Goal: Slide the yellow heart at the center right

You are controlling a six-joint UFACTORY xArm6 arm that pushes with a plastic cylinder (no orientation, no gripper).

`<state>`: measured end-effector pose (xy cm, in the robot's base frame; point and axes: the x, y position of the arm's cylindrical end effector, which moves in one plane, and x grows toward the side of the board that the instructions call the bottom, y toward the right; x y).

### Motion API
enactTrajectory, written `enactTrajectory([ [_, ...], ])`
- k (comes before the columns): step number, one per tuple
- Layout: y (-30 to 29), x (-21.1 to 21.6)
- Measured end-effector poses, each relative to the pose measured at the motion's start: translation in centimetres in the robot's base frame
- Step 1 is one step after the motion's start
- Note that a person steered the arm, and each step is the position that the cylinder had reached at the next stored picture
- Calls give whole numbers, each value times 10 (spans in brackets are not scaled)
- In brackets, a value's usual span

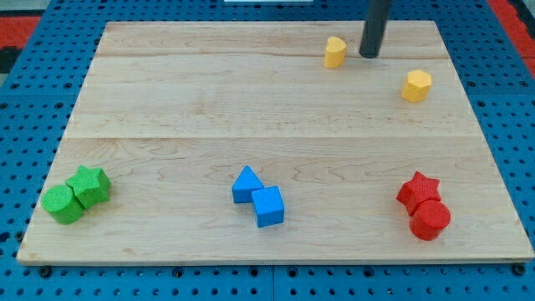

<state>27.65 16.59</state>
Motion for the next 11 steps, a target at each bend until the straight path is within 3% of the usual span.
enactTrajectory([
  [1,-3,-61],
  [2,-38,-78],
  [3,-61,-19],
  [4,-30,35],
  [5,-23,45],
  [6,7,18],
  [7,60,41],
  [8,70,78],
  [9,62,57],
  [11,33,-40],
])
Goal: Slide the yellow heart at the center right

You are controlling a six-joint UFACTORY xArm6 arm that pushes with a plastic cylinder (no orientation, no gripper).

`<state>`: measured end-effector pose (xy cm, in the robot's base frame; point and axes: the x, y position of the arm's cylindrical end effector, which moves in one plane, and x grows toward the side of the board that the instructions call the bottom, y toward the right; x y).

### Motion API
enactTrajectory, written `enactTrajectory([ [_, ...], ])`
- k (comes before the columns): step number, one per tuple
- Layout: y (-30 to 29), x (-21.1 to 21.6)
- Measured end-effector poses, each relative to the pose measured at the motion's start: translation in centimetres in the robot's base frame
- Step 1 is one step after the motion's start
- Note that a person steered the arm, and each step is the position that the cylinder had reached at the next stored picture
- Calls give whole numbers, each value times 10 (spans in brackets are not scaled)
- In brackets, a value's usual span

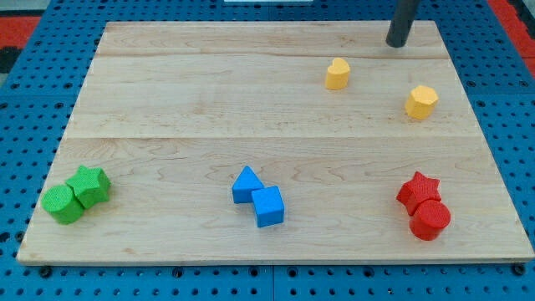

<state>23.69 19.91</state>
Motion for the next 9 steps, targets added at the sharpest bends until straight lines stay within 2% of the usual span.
enactTrajectory([
  [1,-42,32],
  [2,-54,66],
  [3,-107,54],
  [4,-135,78],
  [5,-68,125],
  [6,-87,122],
  [7,-139,65],
  [8,-179,71],
  [9,-180,117],
])
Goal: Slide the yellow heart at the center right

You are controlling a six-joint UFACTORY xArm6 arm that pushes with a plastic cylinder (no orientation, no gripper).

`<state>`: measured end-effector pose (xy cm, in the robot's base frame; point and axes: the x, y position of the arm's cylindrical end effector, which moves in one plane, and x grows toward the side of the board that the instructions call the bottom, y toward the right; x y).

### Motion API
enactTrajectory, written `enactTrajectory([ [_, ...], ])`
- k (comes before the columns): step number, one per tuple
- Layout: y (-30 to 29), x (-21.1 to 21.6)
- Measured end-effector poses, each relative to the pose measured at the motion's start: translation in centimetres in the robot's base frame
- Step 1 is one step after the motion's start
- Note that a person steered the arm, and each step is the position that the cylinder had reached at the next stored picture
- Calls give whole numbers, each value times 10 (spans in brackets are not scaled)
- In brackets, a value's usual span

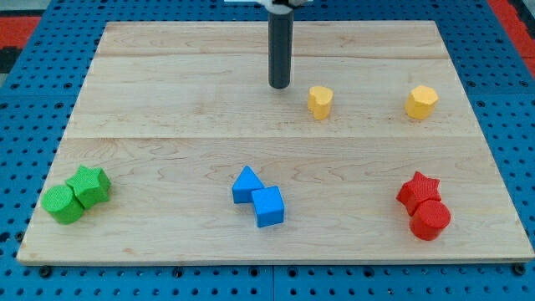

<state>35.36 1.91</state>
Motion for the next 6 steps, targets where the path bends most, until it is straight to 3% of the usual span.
enactTrajectory([
  [1,57,22],
  [3,72,57],
  [6,163,68],
])
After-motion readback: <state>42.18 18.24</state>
